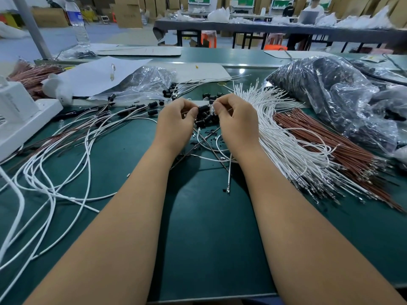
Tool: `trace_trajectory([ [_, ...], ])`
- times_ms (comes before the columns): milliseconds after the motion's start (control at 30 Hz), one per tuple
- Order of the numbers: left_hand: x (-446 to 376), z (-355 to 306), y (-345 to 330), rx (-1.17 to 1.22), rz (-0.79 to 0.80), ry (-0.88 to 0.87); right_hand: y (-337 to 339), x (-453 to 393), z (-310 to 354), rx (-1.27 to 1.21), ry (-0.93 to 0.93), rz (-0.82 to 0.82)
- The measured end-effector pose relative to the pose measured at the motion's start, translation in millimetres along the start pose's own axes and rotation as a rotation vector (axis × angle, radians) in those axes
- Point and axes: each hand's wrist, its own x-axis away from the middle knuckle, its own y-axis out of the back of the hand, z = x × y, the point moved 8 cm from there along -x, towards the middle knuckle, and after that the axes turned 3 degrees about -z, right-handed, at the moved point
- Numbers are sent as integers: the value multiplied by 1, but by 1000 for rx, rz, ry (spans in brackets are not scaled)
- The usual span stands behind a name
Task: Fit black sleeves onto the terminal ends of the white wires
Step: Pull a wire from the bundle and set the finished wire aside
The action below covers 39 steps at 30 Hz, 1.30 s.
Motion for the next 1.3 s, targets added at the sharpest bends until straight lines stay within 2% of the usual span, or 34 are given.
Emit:
trace_trajectory([
  [167,-3,5,1,-9,0,42,-3,0,1,2,15,23],
  [533,5,10,-8,54,173,166,1,2,5,2,65,11],
  [767,4,10,-3,72,125,169,2,5,13,116,172,16],
  [967,3,-6,7,-29,3,-7,3,3,15,112,167,-4],
  [1133,8,-31,11,-336,-123,-285,3,3,14,181,133,-19],
  [1300,12,-42,7,-440,-140,-373,3,5,14,247,129,-31],
])
